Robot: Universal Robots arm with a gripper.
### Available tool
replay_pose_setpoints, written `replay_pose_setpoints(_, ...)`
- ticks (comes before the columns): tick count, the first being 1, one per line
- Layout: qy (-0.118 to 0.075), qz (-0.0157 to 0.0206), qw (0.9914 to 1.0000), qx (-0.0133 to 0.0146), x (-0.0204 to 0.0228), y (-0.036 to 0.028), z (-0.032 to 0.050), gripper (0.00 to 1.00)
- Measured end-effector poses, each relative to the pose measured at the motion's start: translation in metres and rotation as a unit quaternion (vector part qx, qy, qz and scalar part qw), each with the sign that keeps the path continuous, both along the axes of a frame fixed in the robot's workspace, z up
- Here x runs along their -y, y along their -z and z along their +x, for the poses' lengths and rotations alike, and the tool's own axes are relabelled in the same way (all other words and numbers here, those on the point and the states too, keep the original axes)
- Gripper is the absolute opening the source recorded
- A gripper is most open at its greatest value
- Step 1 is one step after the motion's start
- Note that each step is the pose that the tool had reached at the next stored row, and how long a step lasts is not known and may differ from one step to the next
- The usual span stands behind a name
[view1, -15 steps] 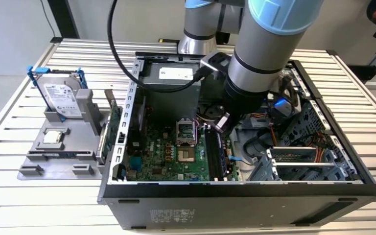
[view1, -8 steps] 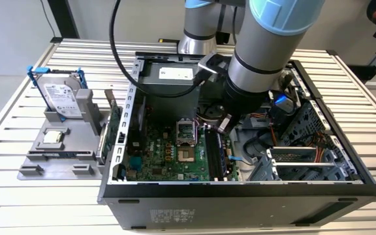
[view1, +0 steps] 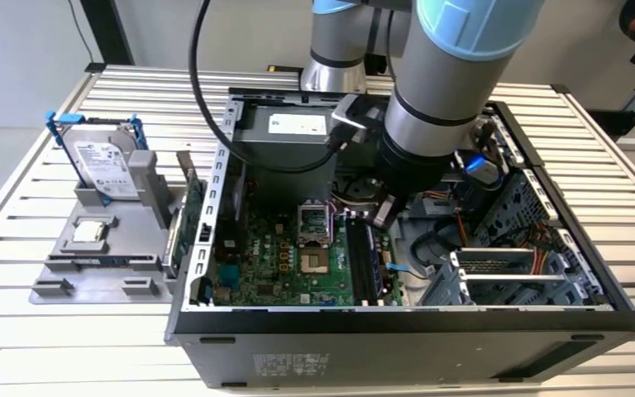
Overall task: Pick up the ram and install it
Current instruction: 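Press down the ram until it locks into place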
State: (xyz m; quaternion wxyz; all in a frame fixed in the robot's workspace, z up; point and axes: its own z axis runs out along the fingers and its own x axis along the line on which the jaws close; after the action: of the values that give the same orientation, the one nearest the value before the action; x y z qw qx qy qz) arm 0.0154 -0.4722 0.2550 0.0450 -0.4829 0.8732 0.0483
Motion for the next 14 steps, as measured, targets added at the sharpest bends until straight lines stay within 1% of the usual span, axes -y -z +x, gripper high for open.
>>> replay_pose_setpoints(2, -0.019, -0.0001, 0.99982, 0.0, 0.0, 0.0001, 0.0, 0.0)
replay_pose_setpoints(4, -0.036, -0.0001, 0.99935, 0.0, 0.0, 0.0003, -0.0001, 0.0)
replay_pose_setpoints(7, -0.064, -0.0002, 0.99797, 0.0, 0.0001, 0.0005, -0.0001, 0.0)
replay_pose_setpoints(9, -0.082, -0.0001, 0.99662, 0.0, 0.0, 0.0009, -0.0001, 0.0)
replay_pose_setpoints(11, -0.1, -0.0001, 0.99498, 0.0, 0.0, 0.0013, -0.0001, 0.0)
replay_pose_setpoints(14, -0.126, -0.0001, 0.992, 0.0003, 0.0, 0.0021, -0.0001, 0.0)
